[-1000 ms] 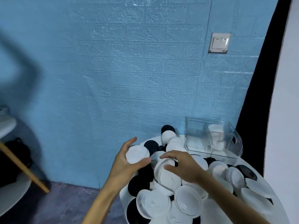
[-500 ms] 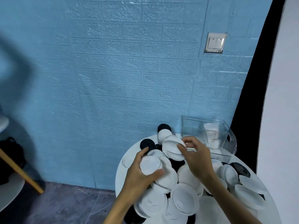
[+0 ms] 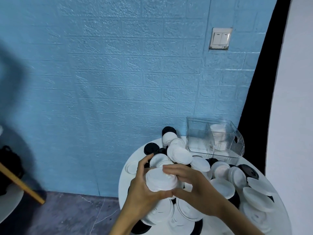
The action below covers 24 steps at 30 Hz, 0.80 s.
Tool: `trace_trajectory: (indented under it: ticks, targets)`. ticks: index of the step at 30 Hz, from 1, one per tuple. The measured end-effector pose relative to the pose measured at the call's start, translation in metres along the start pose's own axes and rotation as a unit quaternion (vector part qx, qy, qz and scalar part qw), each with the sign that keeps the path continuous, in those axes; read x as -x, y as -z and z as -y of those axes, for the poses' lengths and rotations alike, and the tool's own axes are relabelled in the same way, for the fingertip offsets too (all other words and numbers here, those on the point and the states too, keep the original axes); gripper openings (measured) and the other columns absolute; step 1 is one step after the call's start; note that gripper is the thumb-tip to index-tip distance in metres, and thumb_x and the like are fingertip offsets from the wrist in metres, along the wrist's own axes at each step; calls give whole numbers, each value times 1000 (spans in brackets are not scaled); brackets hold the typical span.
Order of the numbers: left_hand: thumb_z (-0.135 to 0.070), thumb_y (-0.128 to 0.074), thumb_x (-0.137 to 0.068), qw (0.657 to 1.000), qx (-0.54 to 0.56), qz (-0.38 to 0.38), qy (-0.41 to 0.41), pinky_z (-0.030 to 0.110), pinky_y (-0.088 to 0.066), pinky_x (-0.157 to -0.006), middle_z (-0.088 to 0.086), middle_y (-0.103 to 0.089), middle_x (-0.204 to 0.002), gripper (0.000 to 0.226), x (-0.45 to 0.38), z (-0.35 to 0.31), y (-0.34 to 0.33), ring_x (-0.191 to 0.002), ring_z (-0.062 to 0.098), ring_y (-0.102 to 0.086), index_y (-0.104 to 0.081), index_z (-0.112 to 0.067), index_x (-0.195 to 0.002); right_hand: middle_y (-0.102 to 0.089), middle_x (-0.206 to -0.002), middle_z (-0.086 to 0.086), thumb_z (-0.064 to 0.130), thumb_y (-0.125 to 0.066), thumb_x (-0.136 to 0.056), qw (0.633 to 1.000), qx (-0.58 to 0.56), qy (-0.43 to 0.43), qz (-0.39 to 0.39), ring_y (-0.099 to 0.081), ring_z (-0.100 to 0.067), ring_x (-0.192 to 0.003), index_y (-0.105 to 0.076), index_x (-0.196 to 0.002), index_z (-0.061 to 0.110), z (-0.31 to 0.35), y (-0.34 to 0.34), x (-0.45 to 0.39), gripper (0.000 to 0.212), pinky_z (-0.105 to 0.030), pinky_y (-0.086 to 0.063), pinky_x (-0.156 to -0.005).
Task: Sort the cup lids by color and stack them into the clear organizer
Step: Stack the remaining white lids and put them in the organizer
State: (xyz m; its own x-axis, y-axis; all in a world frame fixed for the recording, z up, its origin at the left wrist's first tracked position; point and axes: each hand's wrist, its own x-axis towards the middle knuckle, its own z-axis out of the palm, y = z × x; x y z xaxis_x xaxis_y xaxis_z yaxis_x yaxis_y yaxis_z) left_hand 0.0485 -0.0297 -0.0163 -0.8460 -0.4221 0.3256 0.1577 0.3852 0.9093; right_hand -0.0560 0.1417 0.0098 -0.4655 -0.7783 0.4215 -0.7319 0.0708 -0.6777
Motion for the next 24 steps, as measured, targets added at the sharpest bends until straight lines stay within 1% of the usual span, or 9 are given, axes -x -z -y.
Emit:
trace_trajectory:
  ticks: [2,5,8,10,12,14,17,21,24]
  targets:
    - [-37,-92,-42,1000,-4,0,-10,38,-57,-91,-21,-70,-111,106,2,-2,-1,-103,6,-68,-40,-60,-131,-56,-142,24,40,-71,-84,999,-18,-36,9,-46,3,-137,-64,-134,27,2,-2,2,52,-35,-42,-114]
    - [-44,-89,-44,1000,-11,-7,-15,38,-56,-90,-20,-71,-109,100,5,-6,-2,-102,9,-69,-41,-57,-131,-53,-144,27,44,-64,-88,996,-62,-67,22,-43,5,-138,-64,-134,28,8,-4,4,49,-37,-39,-117]
    - [-51,-86,-48,999,-36,-9,-19,29,-54,-91,-24,-70,-112,84,7,-10,-5,-103,1,-66,-51,-54,-125,-54,-145,22,31,-57,-92,989,-117,-79,41,-43,1,-140,-64,-135,23,10,0,4,44,-35,-35,-119]
    - [-52,-83,-52,999,-30,-25,-20,22,-51,-92,-27,-68,-113,65,7,-10,-5,-105,-3,-64,-62,-45,-114,-51,-150,16,16,-56,-94,982,-150,-94,67,-42,-4,-143,-55,-143,25,9,8,7,50,-38,-33,-121]
    - [-54,-82,-54,998,-8,-60,-8,22,-53,-87,-25,-69,-108,53,7,-9,-2,-100,-1,-65,-66,-40,-103,-45,-153,22,22,-67,-92,988,-93,-99,73,-40,-1,-143,-42,-150,39,4,18,16,65,-37,-34,-120]
    - [-55,-82,-53,996,8,-89,4,22,-54,-82,-24,-71,-103,51,7,-5,3,-96,0,-66,-65,-42,-99,-28,-155,34,50,-76,-82,987,73,-104,99,-25,6,-146,-25,-151,52,-3,28,30,86,-32,-26,-122]
    - [-56,-84,-51,996,12,-88,19,22,-54,-83,-22,-72,-104,53,9,0,3,-96,0,-67,-66,-40,-99,-11,-152,38,77,-69,-66,939,280,-89,181,-5,8,-144,-5,-152,56,-16,29,46,110,-26,-10,-117]
    - [-55,-84,-51,996,21,-75,36,23,-52,-86,-22,-72,-106,53,14,1,-6,-99,-1,-66,-66,-40,-98,-35,-139,30,73,-71,-65,939,301,-72,152,-23,1,-132,-25,-152,50,-31,18,46,101,-27,-18,-110]
    - [-50,-86,-51,997,22,-62,38,12,-50,-80,-22,-71,-104,53,16,0,-11,-96,-2,-66,-66,-38,-99,-38,-131,31,76,-71,-64,951,272,-82,124,-29,4,-127,-28,-145,59,-37,21,44,94,-30,-21,-113]
